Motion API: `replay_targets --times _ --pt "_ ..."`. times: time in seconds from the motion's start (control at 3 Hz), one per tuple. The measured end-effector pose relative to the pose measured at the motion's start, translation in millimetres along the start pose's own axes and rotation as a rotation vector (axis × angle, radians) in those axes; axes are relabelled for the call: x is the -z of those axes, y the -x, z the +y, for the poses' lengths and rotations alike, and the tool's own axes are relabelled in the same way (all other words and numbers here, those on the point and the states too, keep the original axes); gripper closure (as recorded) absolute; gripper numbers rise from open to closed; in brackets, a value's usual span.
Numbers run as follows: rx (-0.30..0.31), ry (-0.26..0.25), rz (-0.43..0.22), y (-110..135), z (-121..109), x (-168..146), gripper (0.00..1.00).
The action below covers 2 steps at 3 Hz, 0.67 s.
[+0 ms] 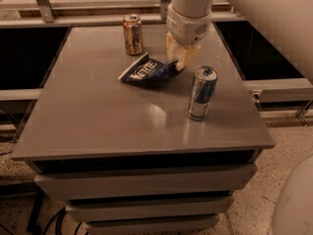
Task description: Move blue chip bag near redbull can
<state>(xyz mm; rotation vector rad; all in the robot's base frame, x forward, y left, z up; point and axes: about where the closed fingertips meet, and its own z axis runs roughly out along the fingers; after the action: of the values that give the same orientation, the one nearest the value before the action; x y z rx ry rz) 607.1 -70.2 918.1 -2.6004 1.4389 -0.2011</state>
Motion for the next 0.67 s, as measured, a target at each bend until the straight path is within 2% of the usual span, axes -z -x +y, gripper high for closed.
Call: replay_targets --times 0.33,0.67 --pt "0.002 -0.01 -0.001 0.0 -2.6 -0.6 1.0" --pt "0.038 -0.003 -0.006 -0.9 2.9 -1.8 1.0"
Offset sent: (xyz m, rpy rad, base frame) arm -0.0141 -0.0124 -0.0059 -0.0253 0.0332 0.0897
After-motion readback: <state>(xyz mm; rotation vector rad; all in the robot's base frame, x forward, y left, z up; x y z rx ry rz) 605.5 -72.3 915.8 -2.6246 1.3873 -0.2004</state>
